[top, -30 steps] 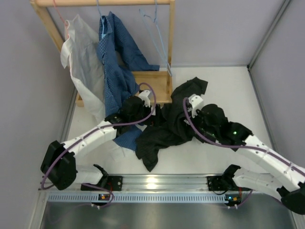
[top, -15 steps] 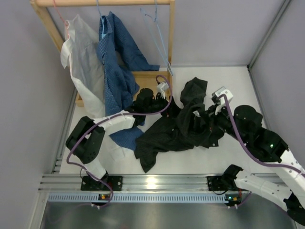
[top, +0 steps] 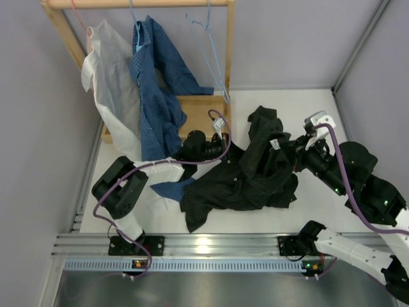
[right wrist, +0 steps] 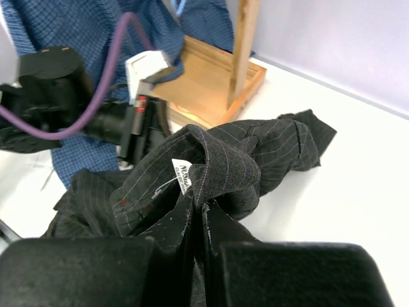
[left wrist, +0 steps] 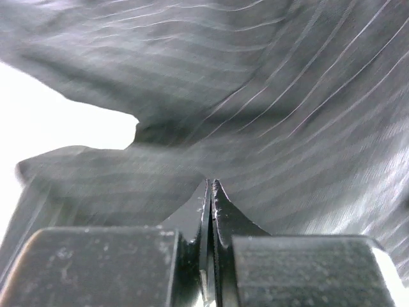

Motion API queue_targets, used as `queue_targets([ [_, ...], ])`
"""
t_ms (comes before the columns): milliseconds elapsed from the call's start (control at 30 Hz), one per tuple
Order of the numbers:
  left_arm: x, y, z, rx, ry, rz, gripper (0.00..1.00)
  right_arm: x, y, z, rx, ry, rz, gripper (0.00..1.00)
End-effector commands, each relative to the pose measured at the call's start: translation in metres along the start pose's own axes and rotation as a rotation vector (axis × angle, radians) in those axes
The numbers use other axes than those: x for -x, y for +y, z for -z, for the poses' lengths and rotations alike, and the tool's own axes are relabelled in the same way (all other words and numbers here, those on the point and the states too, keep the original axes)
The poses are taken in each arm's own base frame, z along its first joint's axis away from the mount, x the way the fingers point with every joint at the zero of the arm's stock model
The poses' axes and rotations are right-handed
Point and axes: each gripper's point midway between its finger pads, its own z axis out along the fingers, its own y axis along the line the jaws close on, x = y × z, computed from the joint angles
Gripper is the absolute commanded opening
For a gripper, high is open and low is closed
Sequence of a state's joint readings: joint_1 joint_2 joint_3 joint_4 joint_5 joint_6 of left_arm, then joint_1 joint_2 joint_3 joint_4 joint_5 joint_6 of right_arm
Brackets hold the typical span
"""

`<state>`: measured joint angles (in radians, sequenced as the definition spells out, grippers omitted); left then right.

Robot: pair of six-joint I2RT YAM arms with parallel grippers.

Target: Place the shirt on the hanger

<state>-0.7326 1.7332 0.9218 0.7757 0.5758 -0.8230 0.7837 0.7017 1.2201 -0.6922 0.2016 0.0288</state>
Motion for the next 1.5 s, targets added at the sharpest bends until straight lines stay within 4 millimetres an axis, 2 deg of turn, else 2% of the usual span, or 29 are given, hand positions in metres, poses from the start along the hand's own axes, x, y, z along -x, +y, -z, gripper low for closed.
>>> queue_targets([
  [0, 0.023, -0.006, 0.022, 0.063, -0.149, -0.052, 0.0, 0.022, -0.016, 0.019, -0.078, -0.065, -0.035, 0.0],
  [67, 0.026, -0.014, 0.036, 0.073, -0.187, -0.084, 0.0, 0.023, -0.02, 0.023, -0.1, -0.064, -0.056, 0.0],
  [100, 0.016, 0.002, 0.046, 0.143, -0.201, -0.07, 0.0, 0.025, -0.024, 0.025, -0.124, -0.068, -0.066, 0.0],
  [133, 0.012, 0.001, 0.053, 0.145, -0.203, -0.078, 0.0, 0.025, -0.025, 0.027, -0.131, -0.065, -0.078, 0.0],
  [167, 0.017, -0.015, 0.059, 0.094, -0.227, -0.129, 0.0, 0.03, -0.023, 0.029, -0.121, -0.072, -0.09, 0.0],
  [200, 0.01, -0.018, 0.061, 0.074, -0.207, -0.14, 0.01, 0.031, -0.017, 0.03, -0.081, -0.067, -0.087, 0.0],
  [233, -0.003, -0.029, 0.063, 0.007, -0.15, -0.171, 0.1, 0.031, -0.013, 0.028, -0.062, -0.056, -0.087, 0.0],
  [267, -0.007, -0.039, 0.062, -0.052, -0.14, -0.229, 0.18, 0.034, -0.011, 0.031, -0.048, -0.053, -0.086, 0.0],
  [300, -0.011, -0.043, 0.062, -0.087, -0.119, -0.246, 0.31, 0.034, -0.008, 0.031, -0.035, -0.048, -0.086, 0.0],
  [333, -0.019, -0.05, 0.062, -0.139, -0.08, -0.261, 0.36, 0.035, -0.009, 0.03, -0.038, -0.045, -0.086, 0.0],
  [400, -0.026, -0.052, 0.06, -0.186, -0.052, -0.3, 0.43, 0.038, -0.009, 0.033, -0.036, -0.047, -0.086, 0.0],
  [467, -0.035, -0.048, 0.056, -0.226, -0.012, -0.333, 0.45, 0.046, -0.007, 0.038, -0.018, -0.06, -0.087, 0.01],
  [533, -0.034, -0.046, 0.049, -0.24, -0.012, -0.377, 0.47, 0.048, 0.007, 0.039, 0.062, -0.048, -0.082, 0.01],
  [600, -0.024, -0.042, 0.037, -0.23, -0.029, -0.401, 0.49, 0.053, 0.023, 0.043, 0.152, -0.044, -0.078, 0.04],
  [667, -0.014, -0.045, 0.029, -0.249, -0.05, -0.451, 0.55, 0.059, 0.03, 0.047, 0.199, -0.05, -0.068, 0.06],
  [700, -0.011, -0.049, 0.026, -0.265, -0.058, -0.474, 0.64, 0.059, 0.038, 0.047, 0.242, -0.042, -0.064, 0.07],
  [900, 0.002, -0.056, 0.004, -0.254, -0.065, -0.584, 0.64, 0.079, 0.056, 0.056, 0.356, -0.046, -0.05, 0.07],
  [967, 0.007, -0.057, 0.002, -0.238, -0.089, -0.612, 0.64, 0.09, 0.058, 0.063, 0.375, -0.064, -0.042, 0.01],
  [1033, 0.011, -0.061, 0.001, -0.228, -0.117, -0.631, 0.64, 0.097, 0.059, 0.063, 0.381, -0.066, -0.037, 0.0],
  [1133, 0.011, -0.08, -0.007, -0.306, -0.117, -0.644, 0.55, 0.092, 0.055, 0.055, 0.352, -0.038, -0.028, 0.0],
  [1167, 0.009, -0.089, -0.009, -0.343, -0.11, -0.648, 0.46, 0.092, 0.054, 0.053, 0.34, -0.037, -0.027, 0.0],
  [1200, 0.008, -0.095, -0.011, -0.37, -0.101, -0.651, 0.09, 0.092, 0.052, 0.05, 0.331, -0.035, -0.025, 0.0],
  [1233, 0.01, -0.103, -0.01, -0.392, -0.108, -0.652, 0.0, 0.099, 0.053, 0.053, 0.336, -0.056, -0.017, 0.0],
  [1300, 0.02, -0.111, -0.003, -0.378, -0.172, -0.66, 0.0, 0.109, 0.056, 0.051, 0.351, -0.069, -0.012, 0.0],
  [1333, 0.037, -0.112, 0.007, -0.301, -0.254, -0.672, 0.0, 0.124, 0.056, 0.058, 0.358, -0.107, -0.009, 0.0],
  [1367, 0.047, -0.112, 0.015, -0.248, -0.3, -0.687, 0.0, 0.129, 0.059, 0.053, 0.372, -0.107, -0.003, 0.0],
  [1400, 0.053, -0.104, 0.021, -0.171, -0.318, -0.717, 0.0, 0.134, 0.059, 0.055, 0.372, -0.118, -0.001, 0.0],
  [1433, 0.082, -0.115, 0.042, -0.078, -0.433, -0.735, 0.0, 0.147, 0.058, 0.058, 0.372, -0.15, 0.006, 0.0],
  [1467, 0.084, -0.112, 0.053, -0.019, -0.45, -0.751, 0.0, 0.15, 0.059, 0.051, 0.37, -0.142, 0.009, 0.0],
])
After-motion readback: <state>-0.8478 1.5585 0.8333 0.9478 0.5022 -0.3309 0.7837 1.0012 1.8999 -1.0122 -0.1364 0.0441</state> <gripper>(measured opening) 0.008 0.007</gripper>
